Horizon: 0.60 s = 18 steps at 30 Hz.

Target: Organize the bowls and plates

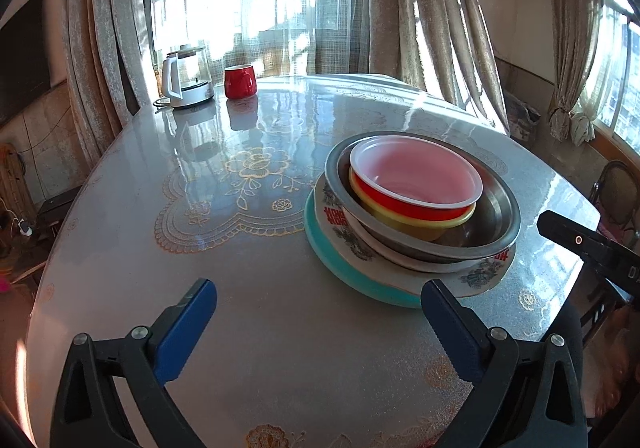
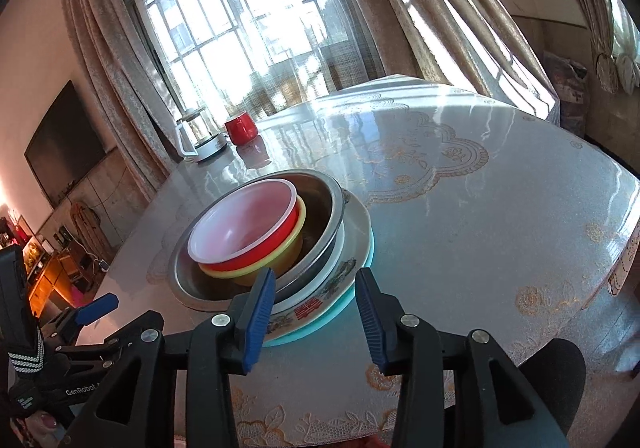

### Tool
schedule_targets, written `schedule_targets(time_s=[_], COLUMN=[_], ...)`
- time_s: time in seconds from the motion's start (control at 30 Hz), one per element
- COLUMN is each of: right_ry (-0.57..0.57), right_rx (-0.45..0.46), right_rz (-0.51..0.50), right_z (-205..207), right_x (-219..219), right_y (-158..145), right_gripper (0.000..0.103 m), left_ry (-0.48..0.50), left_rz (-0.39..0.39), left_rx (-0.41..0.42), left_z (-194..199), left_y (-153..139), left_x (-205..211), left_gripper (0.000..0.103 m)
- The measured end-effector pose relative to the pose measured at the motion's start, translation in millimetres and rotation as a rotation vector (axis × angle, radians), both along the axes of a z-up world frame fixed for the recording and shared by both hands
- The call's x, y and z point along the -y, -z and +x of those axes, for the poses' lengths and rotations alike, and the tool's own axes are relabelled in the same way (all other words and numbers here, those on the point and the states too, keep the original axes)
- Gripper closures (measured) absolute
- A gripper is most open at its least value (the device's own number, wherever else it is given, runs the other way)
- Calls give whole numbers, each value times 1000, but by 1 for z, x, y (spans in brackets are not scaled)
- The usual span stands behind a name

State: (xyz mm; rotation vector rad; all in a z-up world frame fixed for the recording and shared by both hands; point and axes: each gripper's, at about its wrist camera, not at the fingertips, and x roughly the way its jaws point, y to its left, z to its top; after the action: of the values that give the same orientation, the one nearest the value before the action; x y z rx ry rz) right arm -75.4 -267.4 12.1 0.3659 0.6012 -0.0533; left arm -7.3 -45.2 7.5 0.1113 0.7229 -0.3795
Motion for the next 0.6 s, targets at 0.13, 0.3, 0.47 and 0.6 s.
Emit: schedule_targets(time_s=[0.13,0.3,0.47,0.6], right_ry=[-7,9,9,0], right_rx=[20,16,-24,-63], right_rz=[-44,-64,-82,-86], right_z=[-8,-16,-26,-37], right_x=[-11,-19,-28,-35], right_y=[3,14,30,45], right_gripper=[32,31,31,31], left_ry=[-44,-124,-154,-104], left_rz=[-7,16,29,24], left_rx=[-52,-2,68,60], left_z=[-2,-14,-35,-47], left_y=[11,16,22,30], left_x=[-7,-16,-20,-18], left_gripper=[0,0,0,0])
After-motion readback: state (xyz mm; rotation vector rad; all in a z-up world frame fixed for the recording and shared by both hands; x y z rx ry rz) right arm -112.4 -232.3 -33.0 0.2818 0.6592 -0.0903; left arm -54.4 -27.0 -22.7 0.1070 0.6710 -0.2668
